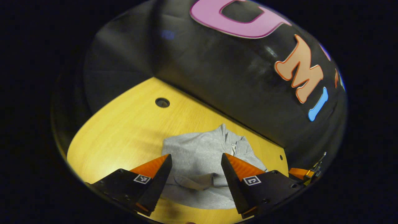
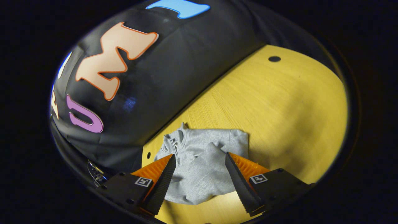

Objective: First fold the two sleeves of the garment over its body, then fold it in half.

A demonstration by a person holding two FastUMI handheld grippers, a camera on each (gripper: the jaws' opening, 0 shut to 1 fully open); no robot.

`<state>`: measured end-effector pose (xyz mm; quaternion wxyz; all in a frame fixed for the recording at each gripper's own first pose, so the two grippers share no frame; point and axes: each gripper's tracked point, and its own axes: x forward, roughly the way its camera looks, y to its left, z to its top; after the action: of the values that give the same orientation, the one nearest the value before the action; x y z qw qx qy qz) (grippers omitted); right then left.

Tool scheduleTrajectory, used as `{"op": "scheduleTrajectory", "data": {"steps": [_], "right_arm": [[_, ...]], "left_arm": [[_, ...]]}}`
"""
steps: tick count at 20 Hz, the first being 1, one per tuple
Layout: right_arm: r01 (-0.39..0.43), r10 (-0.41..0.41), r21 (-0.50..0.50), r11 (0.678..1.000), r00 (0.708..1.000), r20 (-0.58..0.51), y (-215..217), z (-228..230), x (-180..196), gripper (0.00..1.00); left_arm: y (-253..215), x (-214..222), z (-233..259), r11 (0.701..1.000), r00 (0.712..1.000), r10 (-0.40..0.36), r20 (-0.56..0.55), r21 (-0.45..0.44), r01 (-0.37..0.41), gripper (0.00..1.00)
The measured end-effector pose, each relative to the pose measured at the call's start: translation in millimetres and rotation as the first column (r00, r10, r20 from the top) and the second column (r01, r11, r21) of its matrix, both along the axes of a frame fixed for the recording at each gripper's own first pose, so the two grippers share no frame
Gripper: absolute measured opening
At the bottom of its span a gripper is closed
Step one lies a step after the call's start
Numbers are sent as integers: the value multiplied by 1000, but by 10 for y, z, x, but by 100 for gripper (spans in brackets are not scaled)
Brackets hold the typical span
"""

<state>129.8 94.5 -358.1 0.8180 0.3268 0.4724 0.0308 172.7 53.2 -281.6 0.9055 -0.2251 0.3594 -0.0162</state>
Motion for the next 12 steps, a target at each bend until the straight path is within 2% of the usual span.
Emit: {"op": "scheduleTrajectory", "data": {"steps": [1,2,3,5,6,7,8,10,12], "right_arm": [[-11,13,-35,999,999,44,-87,100,-9,98],[-22,29,-73,997,996,85,-182,202,-24,93],[-32,46,-109,994,990,133,-256,327,-41,98],[-57,101,-189,980,967,234,-411,537,-62,98],[-78,141,-225,971,950,279,-479,662,-95,93],[-106,188,-256,961,928,322,-508,778,-136,98],[-128,235,-297,946,903,359,-563,873,-189,98],[-153,317,-383,911,854,413,-660,1027,-299,98],[-153,365,-440,885,815,450,-702,1220,-431,98]], "left_arm": [[36,-17,148,998,999,-6,37,63,4,92],[51,-38,318,992,997,-8,82,124,-3,95],[38,-82,489,984,992,-9,129,177,-14,95],[-12,-207,825,962,975,-26,222,270,-36,95],[-40,-310,958,947,966,-37,255,317,-48,96],[-64,-422,1049,931,959,-47,279,361,-59,95],[-108,-533,1134,918,953,-55,296,390,-68,95],[-184,-718,1286,906,941,-46,336,410,-103,95],[-250,-939,1399,898,934,-38,355,422,-124,95]]}}
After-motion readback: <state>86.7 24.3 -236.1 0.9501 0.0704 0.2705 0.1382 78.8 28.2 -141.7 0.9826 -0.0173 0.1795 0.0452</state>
